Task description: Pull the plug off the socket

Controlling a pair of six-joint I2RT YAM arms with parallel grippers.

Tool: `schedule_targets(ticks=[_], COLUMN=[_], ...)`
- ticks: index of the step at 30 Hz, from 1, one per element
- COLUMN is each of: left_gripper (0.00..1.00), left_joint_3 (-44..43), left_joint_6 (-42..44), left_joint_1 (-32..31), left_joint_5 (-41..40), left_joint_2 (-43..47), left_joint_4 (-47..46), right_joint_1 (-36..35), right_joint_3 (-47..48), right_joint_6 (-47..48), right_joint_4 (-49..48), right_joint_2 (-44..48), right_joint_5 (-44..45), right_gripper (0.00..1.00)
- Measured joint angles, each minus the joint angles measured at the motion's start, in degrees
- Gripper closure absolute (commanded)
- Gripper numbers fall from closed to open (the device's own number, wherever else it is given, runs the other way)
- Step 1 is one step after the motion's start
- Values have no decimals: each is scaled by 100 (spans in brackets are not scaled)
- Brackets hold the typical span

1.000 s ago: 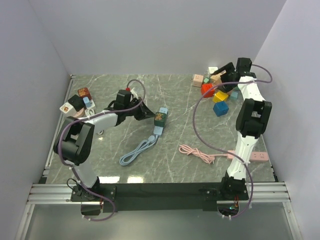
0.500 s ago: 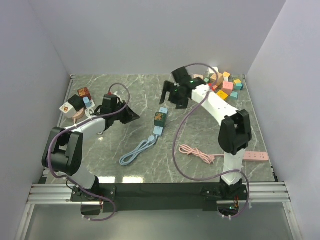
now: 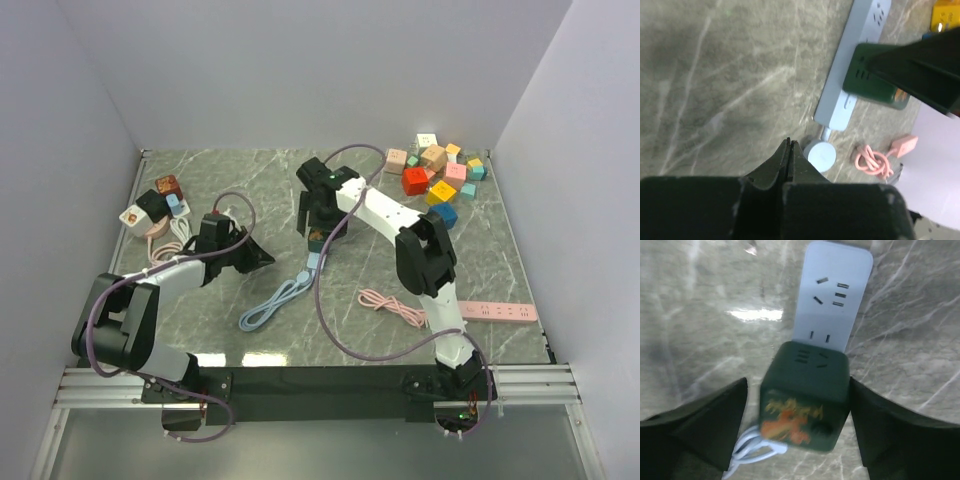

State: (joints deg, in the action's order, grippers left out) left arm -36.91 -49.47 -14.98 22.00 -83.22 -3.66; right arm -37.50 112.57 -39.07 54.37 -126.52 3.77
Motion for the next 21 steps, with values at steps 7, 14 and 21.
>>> schedule_targets(ticks=[7,14,21], left_gripper=[99,99,99], left_joint_3=[247,-240,-981], left_joint_6=[-79,-74,-76], left_joint_1=[-105,-892,-1102], left_joint_5=[632,1182,1624], left_joint_2=[-90,-785,-2070], left_joint_4=[-566,-1252,-1985], right_joint_1=[22,42,63], right_joint_3=[-216,-227,-210], right_joint_6=[-136,107,144], right_joint_4=[-138,-160,-144], right_joint_2=[-68,-48,-50], right_joint_5=[-188,-490,-769], right_gripper=[100,100,100])
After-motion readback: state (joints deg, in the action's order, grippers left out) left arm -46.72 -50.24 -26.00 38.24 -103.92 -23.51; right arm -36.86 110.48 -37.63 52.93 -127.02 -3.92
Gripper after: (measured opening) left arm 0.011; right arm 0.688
